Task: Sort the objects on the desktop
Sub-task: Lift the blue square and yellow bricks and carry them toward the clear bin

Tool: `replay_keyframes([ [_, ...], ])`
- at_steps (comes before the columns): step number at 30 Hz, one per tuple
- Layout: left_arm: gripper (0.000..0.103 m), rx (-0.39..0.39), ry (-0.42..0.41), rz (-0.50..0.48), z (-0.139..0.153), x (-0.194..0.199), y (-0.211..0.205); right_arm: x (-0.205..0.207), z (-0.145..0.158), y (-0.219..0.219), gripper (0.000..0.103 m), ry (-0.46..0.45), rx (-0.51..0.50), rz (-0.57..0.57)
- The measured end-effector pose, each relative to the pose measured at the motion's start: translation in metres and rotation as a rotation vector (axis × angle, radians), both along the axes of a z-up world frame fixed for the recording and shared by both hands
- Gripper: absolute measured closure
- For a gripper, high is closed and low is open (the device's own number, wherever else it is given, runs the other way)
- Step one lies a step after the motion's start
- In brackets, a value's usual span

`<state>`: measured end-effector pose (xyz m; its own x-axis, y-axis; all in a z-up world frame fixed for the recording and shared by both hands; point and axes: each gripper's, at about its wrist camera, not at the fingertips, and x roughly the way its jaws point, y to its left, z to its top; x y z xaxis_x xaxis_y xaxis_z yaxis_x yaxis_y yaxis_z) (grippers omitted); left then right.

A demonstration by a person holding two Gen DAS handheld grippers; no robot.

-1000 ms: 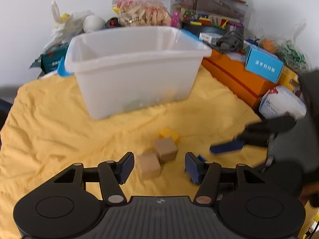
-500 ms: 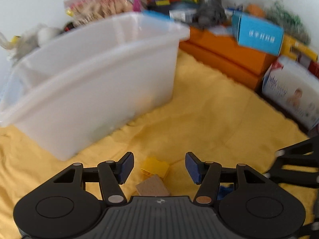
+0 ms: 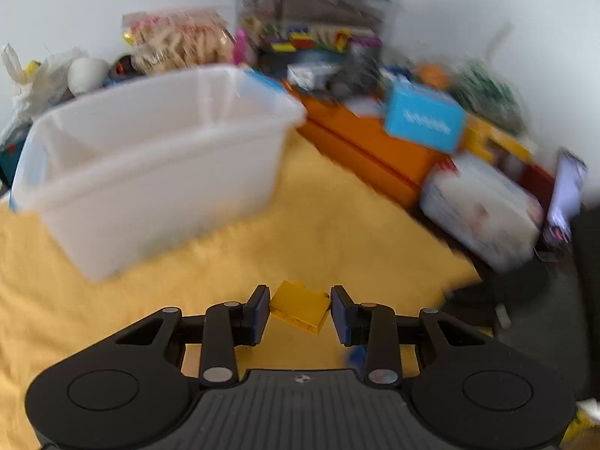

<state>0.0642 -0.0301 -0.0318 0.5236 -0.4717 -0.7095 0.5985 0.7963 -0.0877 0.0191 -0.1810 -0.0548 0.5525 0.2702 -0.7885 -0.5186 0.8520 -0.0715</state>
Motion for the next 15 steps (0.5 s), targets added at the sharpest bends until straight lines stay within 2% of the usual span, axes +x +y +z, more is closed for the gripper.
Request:
replay_keyframes([
  [6,0.063,0.115,0.088,-0.009,-0.040,-0.038,0.031,-0.013,-0.004,0.002,0.067,0.021,-0.002,0.052],
  [9,0.055,0.224,0.058,0.053,-0.042,-0.051,0.049,-0.018,-0.004,0.006,0.066,0.024,-0.011,0.079],
  [13,0.048,0.191,0.038,0.152,-0.024,-0.065,0.069,-0.024,0.001,0.001,0.065,0.008,-0.009,0.046],
  [15,0.043,0.184,0.025,0.244,-0.017,-0.069,0.065,-0.023,0.004,-0.002,0.065,0.006,-0.004,0.041],
])
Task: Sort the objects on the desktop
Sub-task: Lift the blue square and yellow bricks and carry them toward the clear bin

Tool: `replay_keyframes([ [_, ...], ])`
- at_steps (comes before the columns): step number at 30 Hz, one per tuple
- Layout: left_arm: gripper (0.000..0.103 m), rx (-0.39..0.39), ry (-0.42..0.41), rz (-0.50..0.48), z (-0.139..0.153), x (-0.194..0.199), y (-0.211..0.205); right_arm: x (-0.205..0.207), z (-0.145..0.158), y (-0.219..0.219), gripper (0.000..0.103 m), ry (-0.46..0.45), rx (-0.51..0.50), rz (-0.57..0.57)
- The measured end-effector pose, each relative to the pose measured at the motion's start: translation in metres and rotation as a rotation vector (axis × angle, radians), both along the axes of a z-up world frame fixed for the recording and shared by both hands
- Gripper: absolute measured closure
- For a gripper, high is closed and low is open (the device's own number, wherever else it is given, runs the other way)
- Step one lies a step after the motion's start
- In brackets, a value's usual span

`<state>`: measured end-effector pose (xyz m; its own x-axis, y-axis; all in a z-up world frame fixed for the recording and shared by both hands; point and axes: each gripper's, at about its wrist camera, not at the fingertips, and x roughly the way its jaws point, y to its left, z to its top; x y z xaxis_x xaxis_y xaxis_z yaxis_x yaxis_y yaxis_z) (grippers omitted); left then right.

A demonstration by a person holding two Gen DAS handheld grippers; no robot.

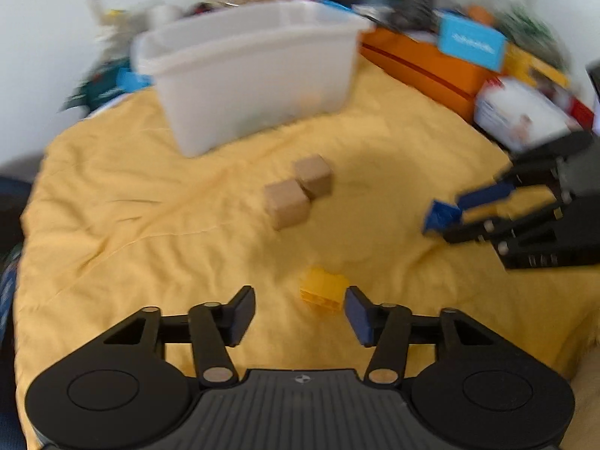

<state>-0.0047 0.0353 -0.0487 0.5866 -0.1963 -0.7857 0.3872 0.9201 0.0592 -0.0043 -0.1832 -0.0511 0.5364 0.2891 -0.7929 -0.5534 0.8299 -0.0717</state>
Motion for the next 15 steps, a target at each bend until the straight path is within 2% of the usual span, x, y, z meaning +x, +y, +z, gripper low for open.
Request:
replay_keyframes([
  [1,0.043,-0.014,0.005,0.047,0.002,0.003,-0.004,0.002,0.000,-0.002,0.065,-0.003,-0.002,0.002],
  [3,0.043,-0.091,0.012,0.086,0.006,0.005,-0.014,0.002,0.000,-0.002,0.064,-0.007,-0.005,0.008],
  [4,0.044,-0.093,0.011,0.097,0.004,0.006,-0.021,0.002,-0.001,-0.002,0.064,-0.004,-0.004,0.013],
  [10,0.052,-0.006,0.086,0.179,-0.022,0.022,-0.050,-0.002,0.001,0.001,0.063,-0.020,-0.008,0.052],
  [11,0.057,0.022,0.085,0.196,-0.027,0.024,-0.050,-0.002,0.001,0.000,0.063,-0.021,-0.008,0.056],
  [13,0.065,-0.023,0.122,0.211,-0.034,0.027,-0.044,-0.003,0.000,-0.002,0.063,-0.017,-0.006,0.061],
  [15,0.068,-0.016,0.088,0.196,-0.035,0.027,-0.045,-0.003,0.000,-0.004,0.063,-0.017,-0.005,0.066],
])
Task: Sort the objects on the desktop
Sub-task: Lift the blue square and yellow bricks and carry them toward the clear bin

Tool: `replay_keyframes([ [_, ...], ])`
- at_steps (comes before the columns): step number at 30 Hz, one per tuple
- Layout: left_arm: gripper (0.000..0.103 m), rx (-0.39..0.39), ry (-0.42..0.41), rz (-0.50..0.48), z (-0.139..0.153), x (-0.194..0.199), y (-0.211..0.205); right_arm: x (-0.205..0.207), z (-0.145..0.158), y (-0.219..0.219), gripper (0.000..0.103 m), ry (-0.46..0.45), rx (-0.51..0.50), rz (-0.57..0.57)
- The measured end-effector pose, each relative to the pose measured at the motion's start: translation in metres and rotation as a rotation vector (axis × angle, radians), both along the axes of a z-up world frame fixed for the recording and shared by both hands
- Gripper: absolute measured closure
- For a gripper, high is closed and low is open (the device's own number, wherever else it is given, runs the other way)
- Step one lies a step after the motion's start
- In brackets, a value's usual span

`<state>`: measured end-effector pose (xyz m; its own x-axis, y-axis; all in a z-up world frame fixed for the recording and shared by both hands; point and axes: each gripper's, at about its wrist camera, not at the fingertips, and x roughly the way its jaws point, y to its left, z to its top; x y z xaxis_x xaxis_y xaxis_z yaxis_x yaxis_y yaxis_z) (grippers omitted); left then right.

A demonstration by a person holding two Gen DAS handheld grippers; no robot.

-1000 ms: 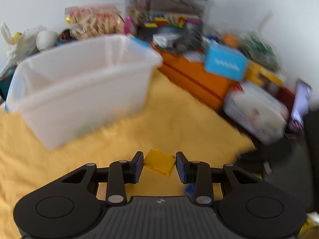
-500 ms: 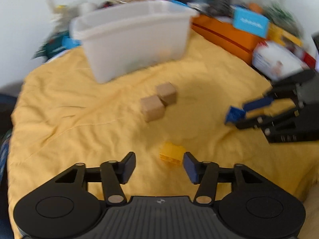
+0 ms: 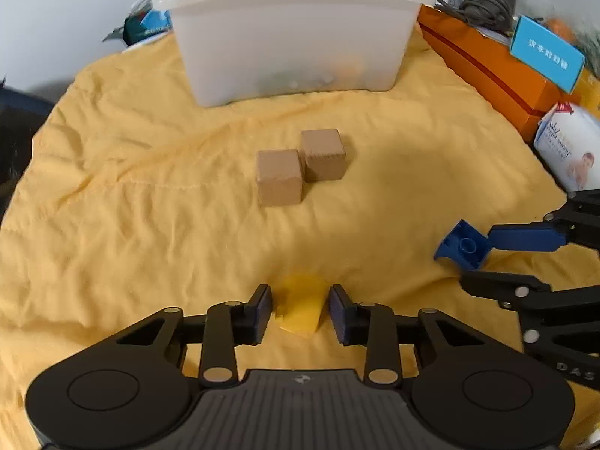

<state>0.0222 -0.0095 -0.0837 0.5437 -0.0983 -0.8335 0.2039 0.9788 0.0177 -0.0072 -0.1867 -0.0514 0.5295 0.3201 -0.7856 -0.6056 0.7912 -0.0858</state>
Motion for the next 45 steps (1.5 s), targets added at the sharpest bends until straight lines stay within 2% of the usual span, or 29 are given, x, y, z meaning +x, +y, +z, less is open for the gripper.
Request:
replay_keyframes([
  [1,0.077,0.000,-0.018,-0.013,0.000,0.000,-0.001,0.000,-0.001,-0.001,0.063,0.001,0.000,0.002],
  [5,0.077,-0.047,-0.029,-0.079,0.002,-0.002,0.000,0.000,-0.002,-0.002,0.063,-0.005,-0.004,0.005],
  [8,0.077,-0.049,-0.034,-0.157,0.005,-0.012,-0.002,0.000,0.000,-0.002,0.063,-0.021,-0.007,0.002],
  [10,0.074,-0.017,-0.047,-0.182,0.004,-0.017,-0.004,0.000,0.001,-0.001,0.061,-0.025,-0.007,0.003],
  [12,0.066,0.001,-0.064,-0.196,0.007,-0.024,-0.002,0.001,0.001,0.000,0.060,-0.021,-0.006,0.001],
  [14,0.056,-0.014,-0.075,-0.198,0.011,-0.028,0.002,0.001,0.000,0.002,0.060,-0.021,-0.008,-0.001],
  [16,0.056,-0.060,-0.084,-0.165,0.014,-0.025,0.011,0.001,0.000,0.003,0.059,-0.021,-0.007,-0.006],
  [19,0.056,-0.199,-0.074,-0.111,0.020,-0.017,0.029,0.001,0.000,0.004,0.059,-0.020,-0.010,-0.018],
  [21,0.056,-0.229,-0.060,-0.087,0.020,-0.013,0.037,-0.001,0.001,0.005,0.059,-0.022,-0.013,-0.021],
  [23,0.059,-0.208,-0.053,-0.077,0.016,-0.010,0.040,-0.003,0.000,0.006,0.058,-0.021,-0.014,-0.017],
  [25,0.062,-0.214,-0.014,-0.092,0.007,-0.007,0.039,-0.005,-0.001,0.007,0.058,-0.018,-0.014,-0.020],
  [28,0.065,-0.239,-0.002,-0.136,0.000,-0.008,0.031,-0.007,-0.003,0.008,0.058,-0.007,-0.020,-0.028],
  [29,0.078,-0.215,0.004,-0.153,-0.003,-0.007,0.025,-0.007,-0.003,0.008,0.058,-0.007,-0.019,-0.032],
  [32,0.085,-0.191,-0.013,-0.177,-0.005,-0.010,0.020,-0.009,-0.002,0.008,0.058,-0.012,-0.016,-0.041],
  [37,0.085,-0.138,-0.037,-0.204,-0.004,-0.018,0.015,-0.006,-0.002,0.007,0.055,-0.018,-0.013,-0.063],
  [39,0.086,-0.159,-0.036,-0.200,-0.002,-0.018,0.017,-0.003,-0.006,0.007,0.055,-0.016,0.002,-0.083],
  [40,0.086,-0.160,-0.041,-0.198,0.000,-0.017,0.017,0.000,-0.010,0.007,0.060,-0.008,0.008,-0.086],
  [41,0.086,-0.154,-0.047,-0.199,0.002,-0.017,0.018,0.002,-0.013,0.006,0.069,0.003,0.014,-0.081],
  [45,0.086,-0.171,-0.097,-0.183,0.026,-0.009,0.023,0.005,-0.007,0.006,0.069,0.012,0.046,-0.054],
])
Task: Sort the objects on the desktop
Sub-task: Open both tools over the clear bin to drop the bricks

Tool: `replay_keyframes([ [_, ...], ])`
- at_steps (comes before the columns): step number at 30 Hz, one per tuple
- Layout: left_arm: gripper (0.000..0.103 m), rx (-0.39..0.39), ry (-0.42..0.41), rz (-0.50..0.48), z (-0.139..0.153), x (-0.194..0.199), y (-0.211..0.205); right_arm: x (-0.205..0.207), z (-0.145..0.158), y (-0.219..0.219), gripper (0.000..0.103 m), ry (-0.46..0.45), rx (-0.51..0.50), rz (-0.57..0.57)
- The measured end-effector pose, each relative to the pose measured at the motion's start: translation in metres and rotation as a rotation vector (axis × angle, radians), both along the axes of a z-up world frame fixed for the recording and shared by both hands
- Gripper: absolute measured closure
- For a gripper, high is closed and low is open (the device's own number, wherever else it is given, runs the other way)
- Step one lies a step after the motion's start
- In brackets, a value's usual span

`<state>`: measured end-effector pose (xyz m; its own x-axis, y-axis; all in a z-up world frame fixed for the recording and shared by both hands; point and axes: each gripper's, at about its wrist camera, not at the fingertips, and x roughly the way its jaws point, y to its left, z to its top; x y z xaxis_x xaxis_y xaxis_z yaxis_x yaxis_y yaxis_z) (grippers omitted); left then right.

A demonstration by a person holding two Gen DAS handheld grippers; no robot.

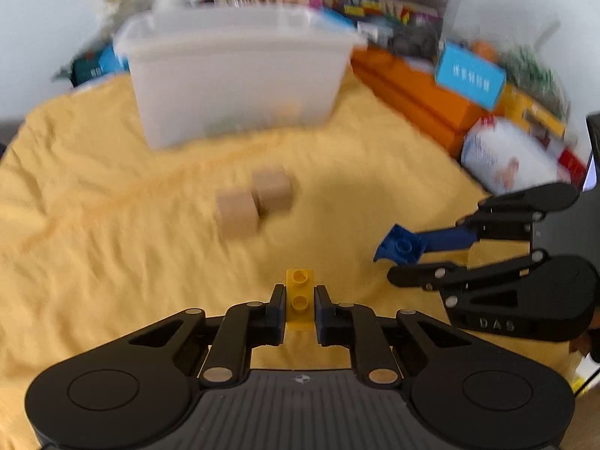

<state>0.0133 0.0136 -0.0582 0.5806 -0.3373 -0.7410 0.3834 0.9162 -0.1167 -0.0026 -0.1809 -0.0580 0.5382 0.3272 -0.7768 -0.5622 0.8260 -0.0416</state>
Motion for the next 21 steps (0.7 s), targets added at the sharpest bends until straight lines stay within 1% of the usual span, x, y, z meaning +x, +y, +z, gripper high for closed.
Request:
replay_keyframes([
  [2,0.086,-0.025,-0.039,0.011,0.019,0.011,0.004,0.003,0.014,0.003,0.069,-0.050,0.002,0.007],
  [6,0.086,-0.045,-0.166,0.025,0.068,0.046,0.011,0.027,0.050,0.011,0.069,-0.169,0.002,0.022],
  [9,0.086,-0.025,-0.258,0.027,0.101,0.080,0.010,0.056,0.082,0.016,0.069,-0.274,0.016,0.022],
  [12,0.086,0.007,-0.342,0.039,0.124,0.119,0.004,0.095,0.111,0.019,0.069,-0.326,0.064,-0.018],
  [15,0.086,0.004,-0.361,0.064,0.131,0.159,-0.004,0.140,0.133,0.022,0.069,-0.361,0.095,-0.089],
  [16,0.085,0.009,-0.357,0.068,0.130,0.169,-0.006,0.155,0.138,0.022,0.069,-0.361,0.106,-0.113],
  [18,0.082,0.019,-0.323,0.079,0.122,0.187,-0.010,0.172,0.140,0.026,0.069,-0.345,0.121,-0.140],
  [20,0.064,0.046,-0.287,0.092,0.110,0.195,-0.013,0.185,0.136,0.029,0.066,-0.335,0.107,-0.153],
  [21,0.064,0.050,-0.277,0.095,0.105,0.194,-0.012,0.185,0.131,0.031,0.061,-0.326,0.091,-0.153],
])
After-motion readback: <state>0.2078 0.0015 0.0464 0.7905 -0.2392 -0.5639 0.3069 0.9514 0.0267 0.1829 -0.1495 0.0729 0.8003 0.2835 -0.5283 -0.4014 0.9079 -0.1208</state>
